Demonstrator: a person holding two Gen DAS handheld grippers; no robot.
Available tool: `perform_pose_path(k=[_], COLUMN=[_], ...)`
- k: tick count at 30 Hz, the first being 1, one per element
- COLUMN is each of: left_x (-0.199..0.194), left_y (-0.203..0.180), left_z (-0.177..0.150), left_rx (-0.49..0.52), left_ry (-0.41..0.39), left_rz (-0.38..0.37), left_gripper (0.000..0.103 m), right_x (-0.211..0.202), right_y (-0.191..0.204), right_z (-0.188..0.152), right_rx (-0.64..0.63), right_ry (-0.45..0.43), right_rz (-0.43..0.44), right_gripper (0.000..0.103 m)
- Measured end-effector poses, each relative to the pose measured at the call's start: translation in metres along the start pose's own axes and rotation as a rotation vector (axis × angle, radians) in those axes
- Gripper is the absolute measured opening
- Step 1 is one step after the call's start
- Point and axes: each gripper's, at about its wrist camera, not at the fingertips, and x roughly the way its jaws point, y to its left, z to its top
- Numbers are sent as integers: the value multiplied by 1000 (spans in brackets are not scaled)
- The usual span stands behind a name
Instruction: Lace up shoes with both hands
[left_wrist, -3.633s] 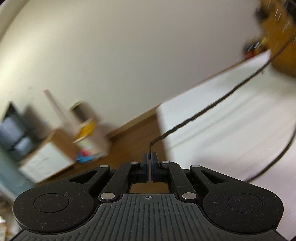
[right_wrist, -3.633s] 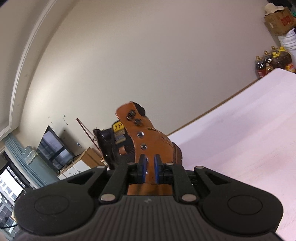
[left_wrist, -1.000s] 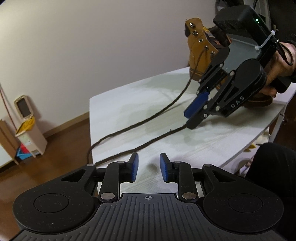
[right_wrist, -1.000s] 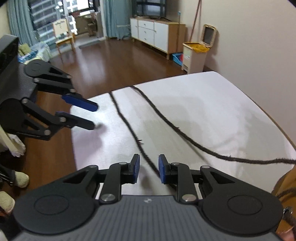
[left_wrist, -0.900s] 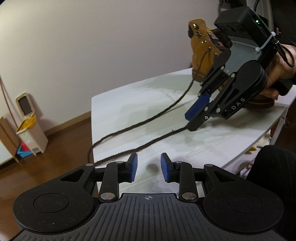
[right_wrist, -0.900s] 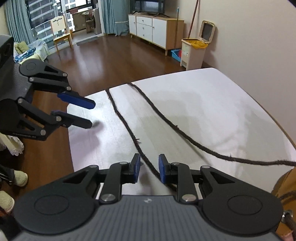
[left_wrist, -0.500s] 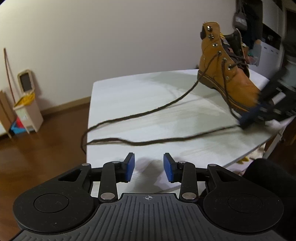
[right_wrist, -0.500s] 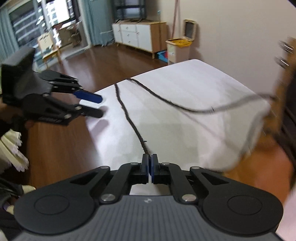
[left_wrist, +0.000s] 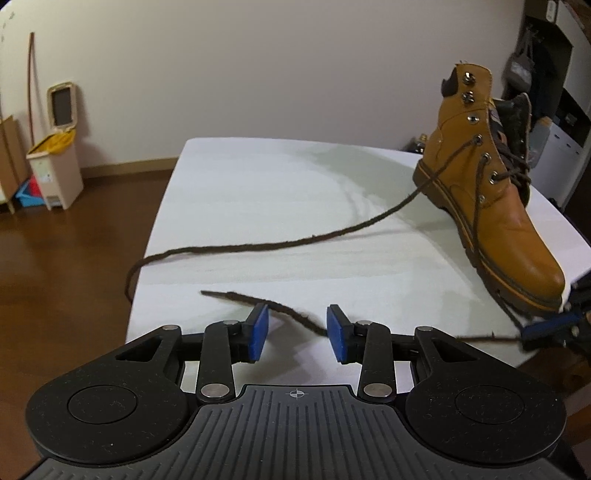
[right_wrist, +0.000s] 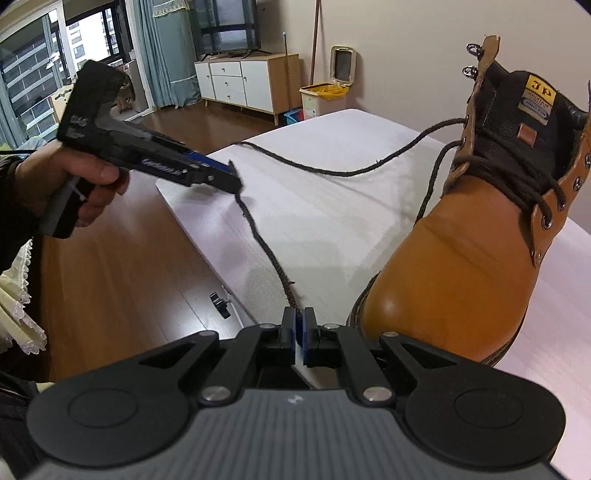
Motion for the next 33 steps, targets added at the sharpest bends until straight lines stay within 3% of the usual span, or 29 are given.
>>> perform_pose_path(k=[2, 3, 4, 5, 10, 14, 18, 22, 25, 28, 33], left_x=[5, 10, 15, 19, 25, 3, -23, -38, -40, -35, -28], left_y=[-5, -10, -14, -18, -36, -53, -77, -100, -124, -148, -180], left_z=[3, 6, 9, 11, 14, 8, -1, -1, 3, -2, -16], left_rx=[19, 41, 61, 77, 188, 285, 465, 615, 744, 907, 1143], left_ry=[3, 6, 9, 12, -12, -101, -207, -283, -315, -341, -380], left_rz=[11, 23, 27, 30, 22, -60, -167, -251, -319, -329, -378], left_gripper=[34, 24, 6, 5, 3, 3, 3, 3, 3, 3, 3], right_x=[0, 2, 2, 1, -7, -18, -30, -39, -49, -61, -61], right_y=[1, 3, 3, 3, 3, -10, -42, -72, -87, -102, -130], right_z=[-3, -3, -5, -8, -14, -13, -13, -15, -23, -37, -63], right_rx=[-3, -2, 2, 7, 38, 135, 342, 525, 599, 683, 871], right_ry=[0, -1, -4, -7, -27, -94, -216, -327, -400, -456, -496], right_rz=[9, 10, 12, 14, 15, 63, 180, 242, 189, 139, 259], right_gripper=[5, 5, 5, 5, 11, 12, 12, 17, 20, 20, 21])
